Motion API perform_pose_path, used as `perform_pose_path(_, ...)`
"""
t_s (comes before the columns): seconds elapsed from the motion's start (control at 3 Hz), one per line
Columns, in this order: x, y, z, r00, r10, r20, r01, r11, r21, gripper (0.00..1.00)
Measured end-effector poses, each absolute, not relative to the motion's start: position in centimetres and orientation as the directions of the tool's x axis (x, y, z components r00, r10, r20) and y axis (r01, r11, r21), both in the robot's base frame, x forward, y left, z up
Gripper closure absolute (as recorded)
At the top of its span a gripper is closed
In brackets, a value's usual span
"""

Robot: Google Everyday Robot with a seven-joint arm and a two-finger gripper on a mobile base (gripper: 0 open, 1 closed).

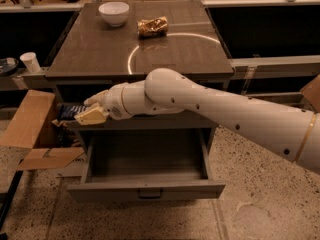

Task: Place rxbar blueberry into middle drawer

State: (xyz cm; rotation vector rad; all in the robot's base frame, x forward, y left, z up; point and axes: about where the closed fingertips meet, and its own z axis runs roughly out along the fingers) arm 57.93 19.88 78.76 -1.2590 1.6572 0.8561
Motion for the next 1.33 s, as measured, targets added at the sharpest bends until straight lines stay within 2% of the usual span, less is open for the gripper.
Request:
perform_pose_path(0.33,57.9,19.9,78.8,-0.119,-0.375,-0.919,-0.967,0.255,0.021,1.00)
perform_pose_path(0.67,56.8,17.9,75.4,-0.195,-0.381,-0.904,-0.947,0.314,0.072,1.00)
perform_pose_path(1.33,53.1,11.2,64.1,-0.448,-0.356,-0.820,-0.842,0.477,0.253,1.00)
